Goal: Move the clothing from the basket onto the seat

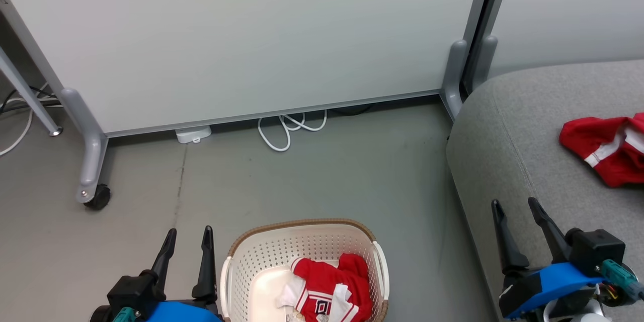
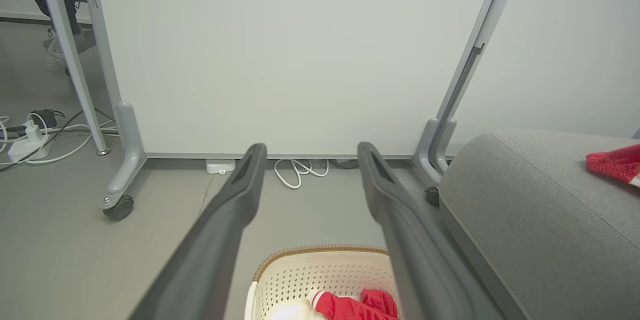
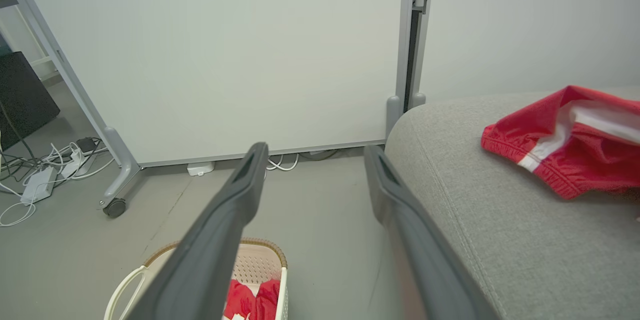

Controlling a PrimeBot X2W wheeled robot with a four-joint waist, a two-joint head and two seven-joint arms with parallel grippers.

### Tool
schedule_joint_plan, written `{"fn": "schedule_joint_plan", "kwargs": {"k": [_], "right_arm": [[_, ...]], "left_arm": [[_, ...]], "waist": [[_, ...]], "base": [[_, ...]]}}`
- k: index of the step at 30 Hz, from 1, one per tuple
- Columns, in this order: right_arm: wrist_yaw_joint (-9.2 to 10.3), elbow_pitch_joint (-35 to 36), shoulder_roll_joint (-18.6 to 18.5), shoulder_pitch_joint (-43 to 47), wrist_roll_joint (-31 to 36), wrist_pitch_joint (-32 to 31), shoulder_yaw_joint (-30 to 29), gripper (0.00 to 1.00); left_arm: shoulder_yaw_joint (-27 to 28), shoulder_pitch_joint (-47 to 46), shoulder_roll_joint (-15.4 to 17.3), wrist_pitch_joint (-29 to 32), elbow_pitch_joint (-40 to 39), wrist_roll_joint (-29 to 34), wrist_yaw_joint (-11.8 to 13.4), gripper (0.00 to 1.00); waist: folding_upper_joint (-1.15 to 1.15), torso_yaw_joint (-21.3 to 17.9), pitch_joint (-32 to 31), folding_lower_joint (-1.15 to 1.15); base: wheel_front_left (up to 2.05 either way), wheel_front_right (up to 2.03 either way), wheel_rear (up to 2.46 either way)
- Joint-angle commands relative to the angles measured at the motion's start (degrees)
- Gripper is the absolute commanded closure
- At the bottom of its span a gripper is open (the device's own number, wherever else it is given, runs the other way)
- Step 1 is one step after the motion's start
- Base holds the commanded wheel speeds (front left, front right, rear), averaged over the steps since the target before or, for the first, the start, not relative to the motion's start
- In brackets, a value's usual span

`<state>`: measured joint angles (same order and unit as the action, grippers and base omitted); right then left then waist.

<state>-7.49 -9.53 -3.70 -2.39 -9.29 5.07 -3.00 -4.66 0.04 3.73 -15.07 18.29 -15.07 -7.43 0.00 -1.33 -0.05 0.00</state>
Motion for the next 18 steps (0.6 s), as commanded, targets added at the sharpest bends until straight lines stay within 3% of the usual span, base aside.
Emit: {"fn": "schedule_joint_plan", "kwargs": {"k": [1, 11, 18], "right_arm": [[-0.01, 0.07, 0.23, -1.00, -0.25, -0.06, 0.35, 0.00], [-0.01, 1.17, 0.26, -4.63, -0.38, 0.89, 2.90, 0.00], [-0.01, 1.88, 0.40, -10.39, -1.07, 2.40, 6.62, 0.00]], "left_arm": [[-0.48, 0.31, 0.42, -0.15, 0.20, -0.11, -0.06, 0.00], [-1.46, -4.10, 0.86, -0.15, 2.39, -0.39, -0.06, 0.00], [-3.76, -10.94, 0.58, -0.15, 5.32, -0.92, -0.06, 0.00]], "waist": [[0.00, -0.60, 0.56, 0.00], [0.00, -3.98, 7.24, 0.00], [0.00, -7.59, 18.75, 0.00]], "base": [[0.00, 0.00, 0.00], [0.00, 0.00, 0.00], [0.00, 0.00, 0.00]]}}
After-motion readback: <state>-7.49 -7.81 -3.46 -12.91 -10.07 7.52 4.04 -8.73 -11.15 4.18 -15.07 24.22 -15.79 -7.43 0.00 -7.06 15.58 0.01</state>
